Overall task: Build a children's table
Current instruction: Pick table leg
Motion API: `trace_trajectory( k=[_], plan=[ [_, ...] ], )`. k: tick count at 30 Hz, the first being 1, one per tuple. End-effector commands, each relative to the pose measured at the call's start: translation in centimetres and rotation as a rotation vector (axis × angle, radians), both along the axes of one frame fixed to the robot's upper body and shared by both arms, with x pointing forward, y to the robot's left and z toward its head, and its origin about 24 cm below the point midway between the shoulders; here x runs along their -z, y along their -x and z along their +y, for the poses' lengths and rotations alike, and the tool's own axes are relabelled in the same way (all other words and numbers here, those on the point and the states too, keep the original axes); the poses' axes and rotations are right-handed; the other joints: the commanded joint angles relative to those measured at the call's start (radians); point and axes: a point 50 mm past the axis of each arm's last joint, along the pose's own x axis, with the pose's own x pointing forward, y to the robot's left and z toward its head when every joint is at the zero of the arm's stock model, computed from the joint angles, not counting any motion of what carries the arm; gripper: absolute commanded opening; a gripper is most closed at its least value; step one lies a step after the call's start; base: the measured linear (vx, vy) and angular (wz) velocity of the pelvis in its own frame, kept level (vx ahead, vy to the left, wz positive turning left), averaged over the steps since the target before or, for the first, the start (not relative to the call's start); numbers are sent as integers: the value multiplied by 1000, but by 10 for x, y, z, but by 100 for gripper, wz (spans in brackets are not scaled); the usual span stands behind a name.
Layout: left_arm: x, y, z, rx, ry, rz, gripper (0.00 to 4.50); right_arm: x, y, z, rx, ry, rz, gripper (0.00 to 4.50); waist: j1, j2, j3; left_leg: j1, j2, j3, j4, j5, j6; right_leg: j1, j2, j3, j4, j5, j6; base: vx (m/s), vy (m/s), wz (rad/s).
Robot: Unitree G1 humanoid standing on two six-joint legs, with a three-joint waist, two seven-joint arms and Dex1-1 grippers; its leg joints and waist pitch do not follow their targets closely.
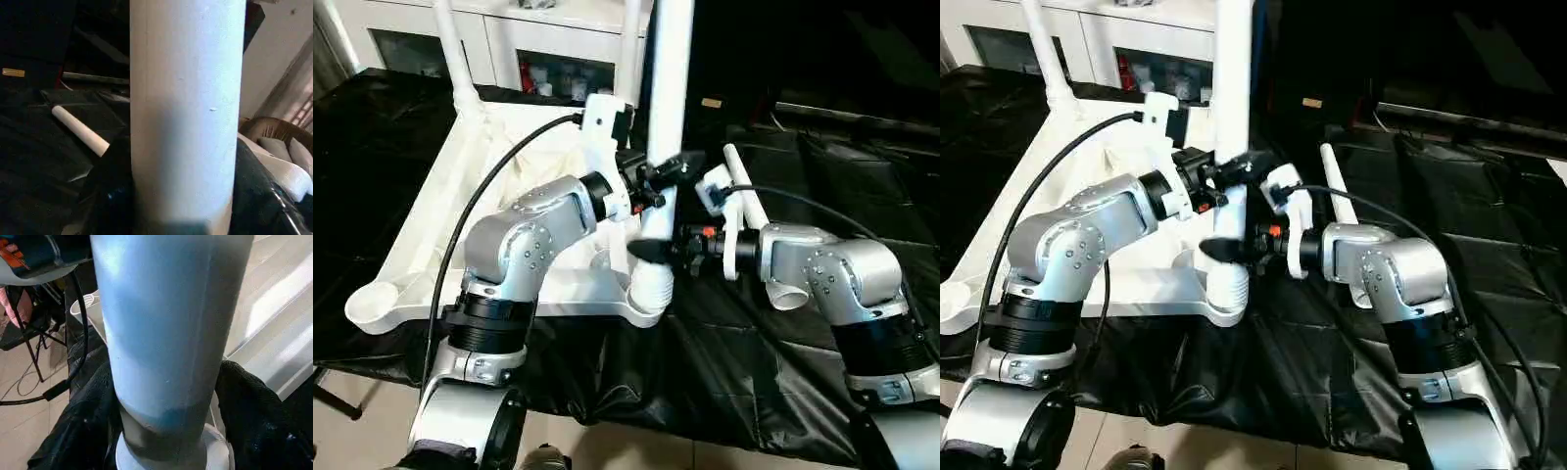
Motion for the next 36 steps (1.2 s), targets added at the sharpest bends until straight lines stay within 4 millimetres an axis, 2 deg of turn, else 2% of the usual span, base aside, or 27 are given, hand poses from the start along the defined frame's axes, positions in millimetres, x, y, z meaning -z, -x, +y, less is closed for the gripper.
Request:
trace_trajectory(
  k=[1, 16, 26, 27, 29, 33, 36],
  plan=[
    [-13, 5, -5, 33, 3, -71, 185, 0, -2, -5, 21, 37, 3, 296, -1, -8, -83, 12, 38, -10, -60, -103, -23, 59, -87, 54, -76, -198, -112, 0, 0, 0],
    [-12, 6, -6, 57, 7, -70, 185, 5, 0, -2, -5, 37, 33, 296, -1, -10, -84, 12, 37, -9, -58, -99, -18, 60, -88, 54, -74, -193, -120, 0, 0, 0],
    [-12, 7, -5, 69, 0, -72, 185, 6, -1, 1, 5, 28, 27, 296, -1, -6, -84, 12, 38, -10, -58, -104, -23, 59, -87, 54, -75, -202, -114, 0, 0, 0],
    [-12, 8, -6, 71, 0, -72, 185, 6, -2, 1, 11, 24, 29, 261, -1, -6, -85, 12, 37, -10, -58, -104, -22, 59, -87, 54, -75, -200, -116, 0, 0, 0],
    [-11, 8, -6, 77, -1, -71, 185, 6, -3, 1, 16, 18, 30, 258, -1, -4, -85, 12, 37, -11, -58, -103, -23, 59, -87, 53, -74, -196, -120, 0, 0, 0],
    [-11, 8, -6, 82, 0, -69, 185, 6, -3, 2, 17, 14, 28, 215, 0, -4, -86, 13, 38, -11, -58, -98, -23, 60, -87, 54, -72, -174, -123, 0, 0, 0],
    [-10, 7, -4, 59, -24, -79, 185, 7, -3, 3, 27, 11, 27, 203, 0, -1, -86, 13, 38, -11, -58, -106, -26, 60, -87, 53, -72, -181, -122, 0, 0, 0]
  ],
)
